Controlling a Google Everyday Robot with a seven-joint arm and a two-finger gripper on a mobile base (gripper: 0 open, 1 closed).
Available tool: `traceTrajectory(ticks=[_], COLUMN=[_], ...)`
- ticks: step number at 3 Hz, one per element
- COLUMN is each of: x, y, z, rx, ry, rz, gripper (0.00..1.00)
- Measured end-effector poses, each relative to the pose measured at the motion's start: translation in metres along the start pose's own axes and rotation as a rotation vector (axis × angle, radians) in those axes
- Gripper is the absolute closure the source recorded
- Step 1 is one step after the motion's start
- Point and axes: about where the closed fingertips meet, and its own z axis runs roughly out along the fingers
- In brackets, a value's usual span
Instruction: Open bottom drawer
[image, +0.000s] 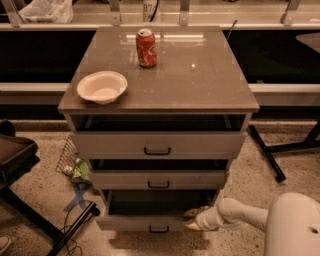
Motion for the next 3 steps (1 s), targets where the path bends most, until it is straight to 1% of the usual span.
traceTrajectory(ticks=[1, 2, 3], x=[-0.001, 0.004, 0.004], y=[0.0, 0.018, 0.018], z=[0.001, -0.01, -0.01], rx=[0.0, -0.025, -0.025], ry=[0.0, 0.011, 0.011], rz=[0.0, 0.018, 0.018], gripper=[1.0, 1.0, 1.0])
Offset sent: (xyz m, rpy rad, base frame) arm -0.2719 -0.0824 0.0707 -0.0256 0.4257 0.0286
